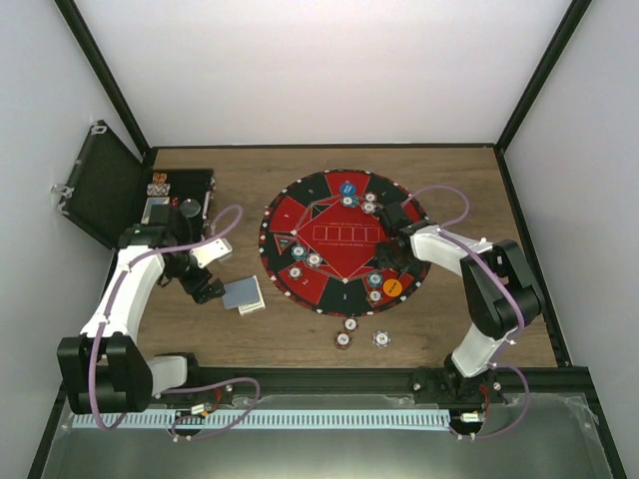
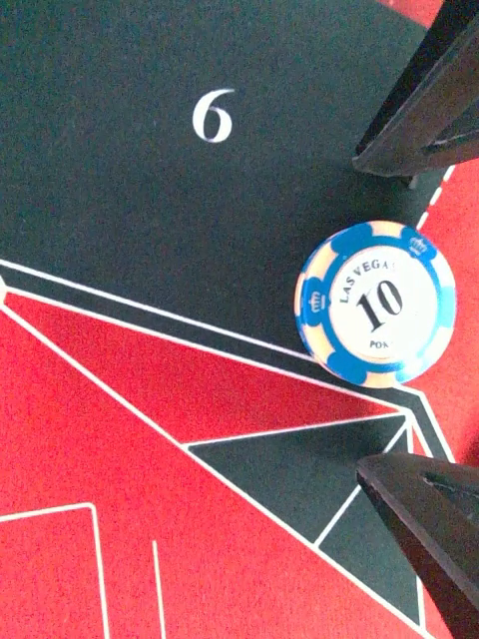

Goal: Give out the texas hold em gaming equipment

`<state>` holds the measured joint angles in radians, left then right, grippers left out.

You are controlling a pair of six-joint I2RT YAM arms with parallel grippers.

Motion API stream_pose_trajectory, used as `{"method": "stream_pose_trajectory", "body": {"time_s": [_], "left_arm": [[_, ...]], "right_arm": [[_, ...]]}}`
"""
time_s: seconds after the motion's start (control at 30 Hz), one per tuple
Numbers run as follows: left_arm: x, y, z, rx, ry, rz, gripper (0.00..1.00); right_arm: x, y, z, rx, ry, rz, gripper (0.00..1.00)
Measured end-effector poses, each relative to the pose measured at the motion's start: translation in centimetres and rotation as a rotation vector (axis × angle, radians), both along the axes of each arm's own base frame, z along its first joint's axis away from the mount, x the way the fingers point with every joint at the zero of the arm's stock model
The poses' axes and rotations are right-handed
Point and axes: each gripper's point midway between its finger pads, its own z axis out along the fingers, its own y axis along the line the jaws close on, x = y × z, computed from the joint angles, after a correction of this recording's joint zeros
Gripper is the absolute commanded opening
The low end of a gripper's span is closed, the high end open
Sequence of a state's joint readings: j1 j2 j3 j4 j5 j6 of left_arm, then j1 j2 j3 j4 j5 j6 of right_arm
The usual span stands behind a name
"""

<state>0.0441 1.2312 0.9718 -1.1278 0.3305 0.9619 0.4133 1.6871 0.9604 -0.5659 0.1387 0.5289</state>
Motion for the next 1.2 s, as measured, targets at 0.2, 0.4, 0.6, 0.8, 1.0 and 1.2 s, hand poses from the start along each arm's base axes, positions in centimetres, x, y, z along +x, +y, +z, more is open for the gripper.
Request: {"method": "stream_pose_trajectory", "body": {"time_s": [0.2, 0.4, 0.6, 0.8, 1.0, 1.2], "left_arm": [[-1.5, -0.4, -1.7, 0.075, 0.003, -0.091, 1.0], [-2.1, -0.8, -2.7, 0.125, -0.04, -0.155, 1.0], [-2.2, -1.3, -4.1, 0.158, -0.069, -0.211, 1.0], [-1.7, -1.7, -5.3, 0.177, -0.08, -0.237, 1.0], [-1.3, -2.1, -5.9, 0.18, -0.099, -0.262, 1.0], [-1.2, -2.2, -6.7, 0.189, -0.085, -0.285, 1.0]], "right_arm": [[0.3, 0.6, 3.0, 0.027, -0.057, 0.021, 0.9], [1.0, 5.4, 9.5, 0.116, -0.204, 0.106, 0.95], [-1.9, 11.9, 11.6, 0.253, -0.212, 0.248, 0.98], [-5.1, 15.1, 11.4, 0.34, -0.178, 0.323, 0.98], [-7.4, 15.9, 10.0, 0.372, -0.13, 0.344, 0.99], [-8.2, 16.5, 10.2, 0.4, -0.121, 0.348, 0.99]]}}
